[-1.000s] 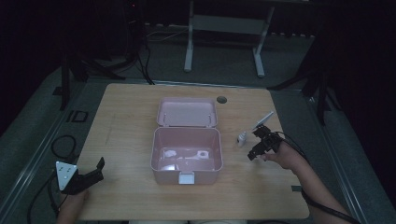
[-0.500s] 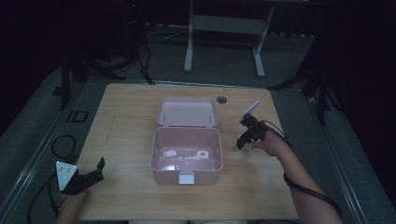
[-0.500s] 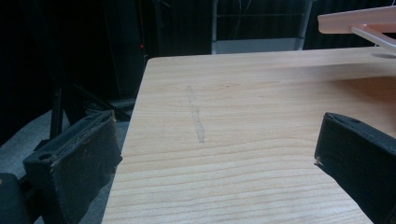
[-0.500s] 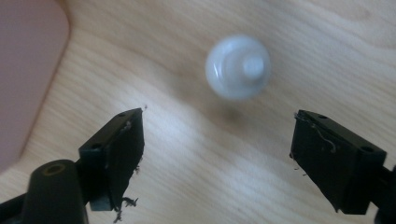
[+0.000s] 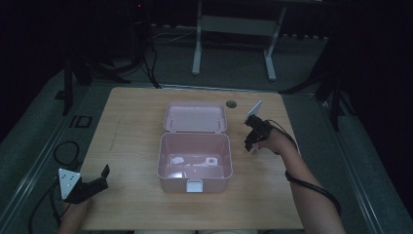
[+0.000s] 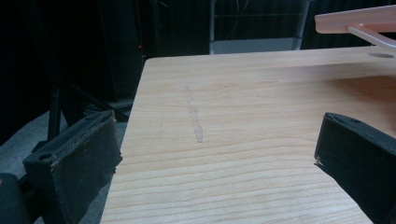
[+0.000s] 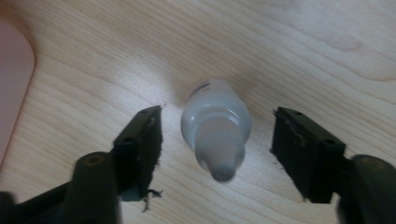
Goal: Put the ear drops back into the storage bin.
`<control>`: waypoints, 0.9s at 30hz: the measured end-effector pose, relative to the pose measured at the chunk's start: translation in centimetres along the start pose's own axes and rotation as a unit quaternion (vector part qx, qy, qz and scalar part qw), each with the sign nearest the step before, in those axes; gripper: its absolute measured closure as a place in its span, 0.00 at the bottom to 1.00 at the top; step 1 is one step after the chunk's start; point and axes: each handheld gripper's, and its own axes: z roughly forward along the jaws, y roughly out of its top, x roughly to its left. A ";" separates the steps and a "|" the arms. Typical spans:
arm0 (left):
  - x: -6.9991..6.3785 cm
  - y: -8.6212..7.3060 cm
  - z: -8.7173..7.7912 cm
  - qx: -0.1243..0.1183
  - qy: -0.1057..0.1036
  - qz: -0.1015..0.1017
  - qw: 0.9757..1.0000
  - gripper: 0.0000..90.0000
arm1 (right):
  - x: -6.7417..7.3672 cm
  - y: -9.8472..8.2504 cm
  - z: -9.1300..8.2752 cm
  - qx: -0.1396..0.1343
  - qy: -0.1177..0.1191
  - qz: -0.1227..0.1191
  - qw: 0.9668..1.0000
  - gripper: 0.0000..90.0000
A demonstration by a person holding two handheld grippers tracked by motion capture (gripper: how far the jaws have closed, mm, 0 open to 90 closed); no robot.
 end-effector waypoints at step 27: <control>0.0 0.0 0.0 0.000 -0.003 0.000 1.000 0.00 | 1.1 1.0 0.6 0.039 -0.029 -0.085 0.995 0.66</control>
